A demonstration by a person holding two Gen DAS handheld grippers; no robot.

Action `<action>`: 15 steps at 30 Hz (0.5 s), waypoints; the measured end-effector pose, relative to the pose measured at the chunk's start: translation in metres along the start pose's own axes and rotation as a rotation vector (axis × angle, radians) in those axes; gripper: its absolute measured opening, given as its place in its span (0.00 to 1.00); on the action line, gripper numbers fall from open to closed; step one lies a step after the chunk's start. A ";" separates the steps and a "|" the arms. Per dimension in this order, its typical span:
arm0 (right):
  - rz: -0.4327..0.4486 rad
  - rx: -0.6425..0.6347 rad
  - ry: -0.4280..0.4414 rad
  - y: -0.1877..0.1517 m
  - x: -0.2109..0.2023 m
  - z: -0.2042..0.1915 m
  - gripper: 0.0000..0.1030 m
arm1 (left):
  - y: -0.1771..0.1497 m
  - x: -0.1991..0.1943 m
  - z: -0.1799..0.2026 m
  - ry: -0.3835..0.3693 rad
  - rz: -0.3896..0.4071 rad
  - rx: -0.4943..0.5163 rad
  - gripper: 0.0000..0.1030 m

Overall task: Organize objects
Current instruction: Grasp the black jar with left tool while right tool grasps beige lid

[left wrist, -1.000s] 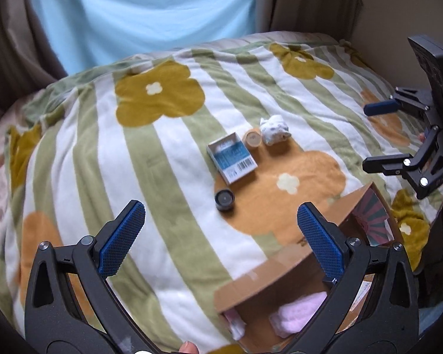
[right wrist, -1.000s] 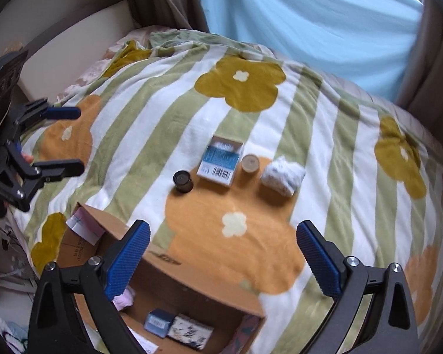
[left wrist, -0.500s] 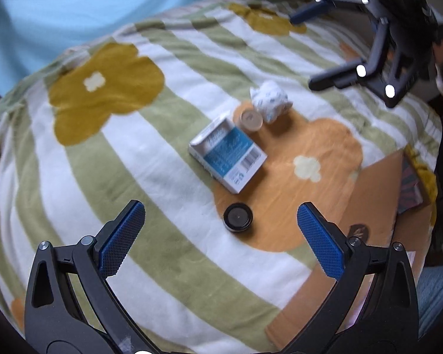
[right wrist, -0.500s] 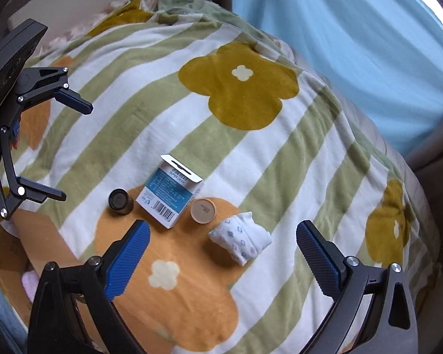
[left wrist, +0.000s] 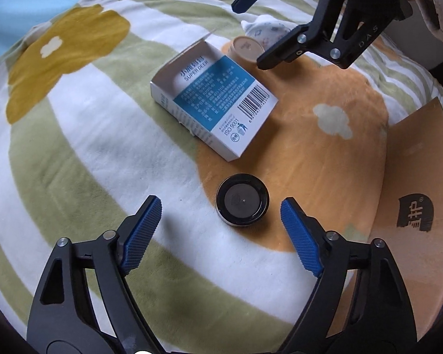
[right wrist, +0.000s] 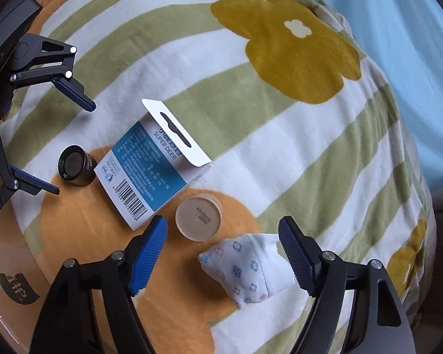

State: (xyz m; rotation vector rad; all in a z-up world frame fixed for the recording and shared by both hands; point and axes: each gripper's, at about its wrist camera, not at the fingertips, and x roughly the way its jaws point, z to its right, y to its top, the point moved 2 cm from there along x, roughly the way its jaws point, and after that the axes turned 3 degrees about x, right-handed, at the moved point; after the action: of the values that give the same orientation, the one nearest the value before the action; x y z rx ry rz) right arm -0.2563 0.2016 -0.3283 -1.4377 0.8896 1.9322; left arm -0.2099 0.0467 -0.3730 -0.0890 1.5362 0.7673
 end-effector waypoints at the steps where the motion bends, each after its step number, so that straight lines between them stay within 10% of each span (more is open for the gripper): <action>1: 0.000 0.000 0.005 0.001 0.001 0.000 0.71 | 0.000 0.003 0.000 -0.004 -0.001 0.001 0.76; 15: -0.027 -0.013 0.049 -0.002 0.013 -0.006 0.38 | 0.001 0.012 0.007 -0.036 0.016 0.025 0.35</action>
State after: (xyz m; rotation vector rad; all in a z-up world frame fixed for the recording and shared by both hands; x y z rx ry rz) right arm -0.2549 0.1987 -0.3421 -1.5025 0.8764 1.8935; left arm -0.2064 0.0554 -0.3830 -0.0441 1.5136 0.7585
